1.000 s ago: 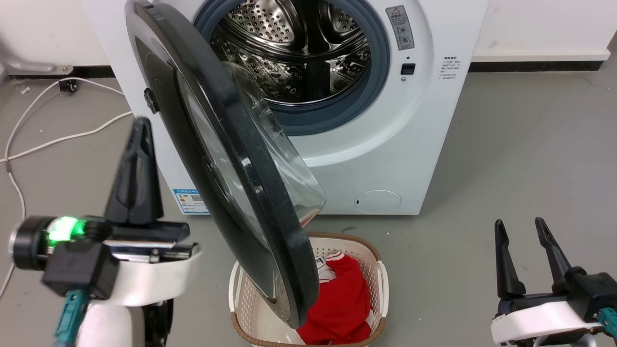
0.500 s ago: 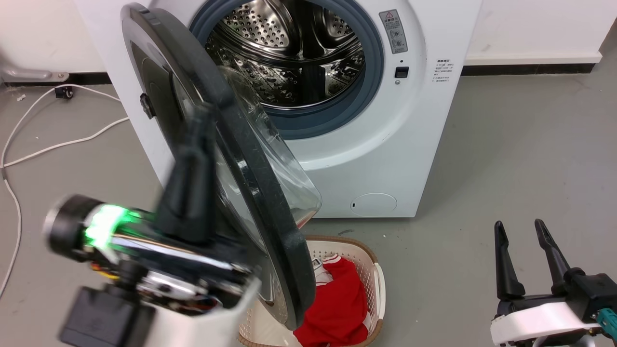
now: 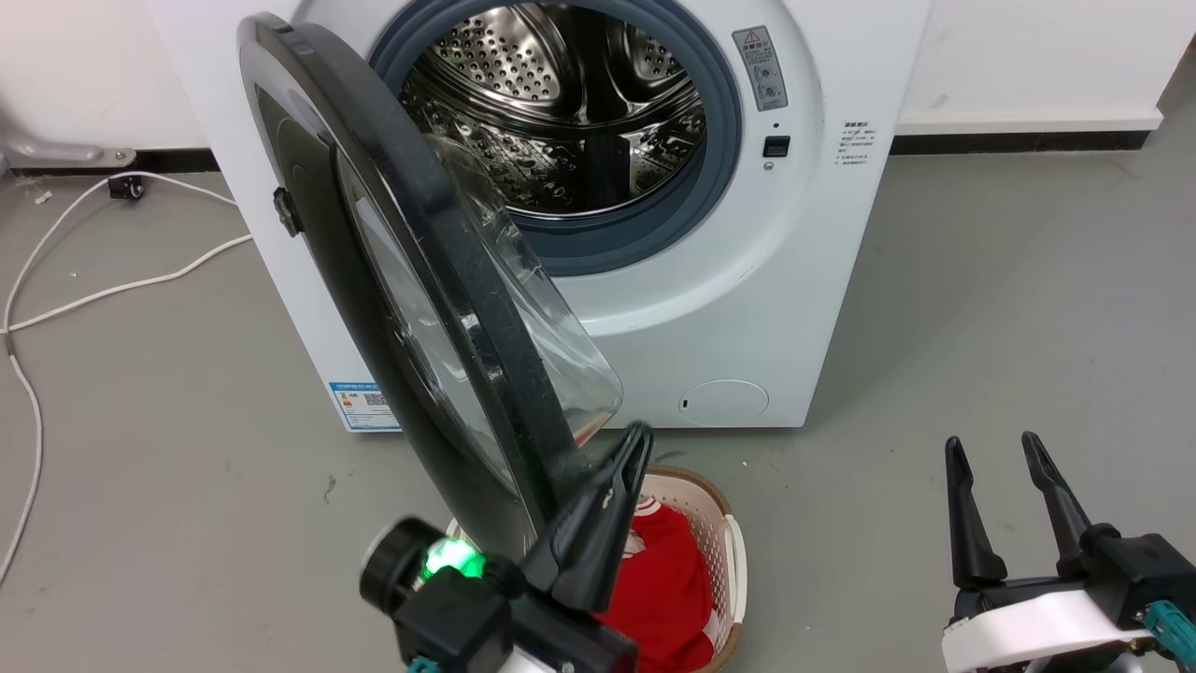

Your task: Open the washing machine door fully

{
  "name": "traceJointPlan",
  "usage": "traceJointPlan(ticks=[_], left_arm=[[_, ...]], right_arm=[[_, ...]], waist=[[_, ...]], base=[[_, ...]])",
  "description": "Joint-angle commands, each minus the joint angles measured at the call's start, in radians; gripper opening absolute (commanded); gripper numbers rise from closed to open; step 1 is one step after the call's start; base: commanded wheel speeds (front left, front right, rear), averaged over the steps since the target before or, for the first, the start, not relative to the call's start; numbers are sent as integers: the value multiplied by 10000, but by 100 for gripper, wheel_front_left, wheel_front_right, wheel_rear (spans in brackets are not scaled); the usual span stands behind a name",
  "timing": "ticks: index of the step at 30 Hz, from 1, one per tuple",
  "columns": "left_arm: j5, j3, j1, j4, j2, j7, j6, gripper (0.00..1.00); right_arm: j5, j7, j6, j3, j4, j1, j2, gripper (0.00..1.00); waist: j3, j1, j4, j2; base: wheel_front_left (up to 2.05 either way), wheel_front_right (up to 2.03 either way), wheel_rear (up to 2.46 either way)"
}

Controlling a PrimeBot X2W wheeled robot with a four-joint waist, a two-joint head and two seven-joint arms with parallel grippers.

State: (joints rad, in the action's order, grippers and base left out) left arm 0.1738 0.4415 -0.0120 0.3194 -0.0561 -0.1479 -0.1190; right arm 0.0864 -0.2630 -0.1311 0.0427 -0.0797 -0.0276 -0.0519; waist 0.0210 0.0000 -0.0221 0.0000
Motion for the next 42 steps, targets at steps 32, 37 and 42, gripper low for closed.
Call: traceJointPlan(ticks=[32, 37, 42], left_arm=[[181, -45, 643, -5008, -38, -1166, 1446, 0], [252, -81, 702, -4934, -35, -1179, 1555, 0], [180, -175, 371, -4637, -21, -1184, 1678, 0]], right_arm=[[355, -22, 7, -236, -409, 224, 33, 100], [393, -21, 7, -262, -438, 257, 33, 100], [435, -21, 5, -271, -461, 202, 33, 100]], waist=[[-343, 0, -123, 0], [-371, 0, -122, 0], [-335, 0, -76, 0]], base=[[0, 0, 0], [0, 0, 0], [0, 0, 0]])
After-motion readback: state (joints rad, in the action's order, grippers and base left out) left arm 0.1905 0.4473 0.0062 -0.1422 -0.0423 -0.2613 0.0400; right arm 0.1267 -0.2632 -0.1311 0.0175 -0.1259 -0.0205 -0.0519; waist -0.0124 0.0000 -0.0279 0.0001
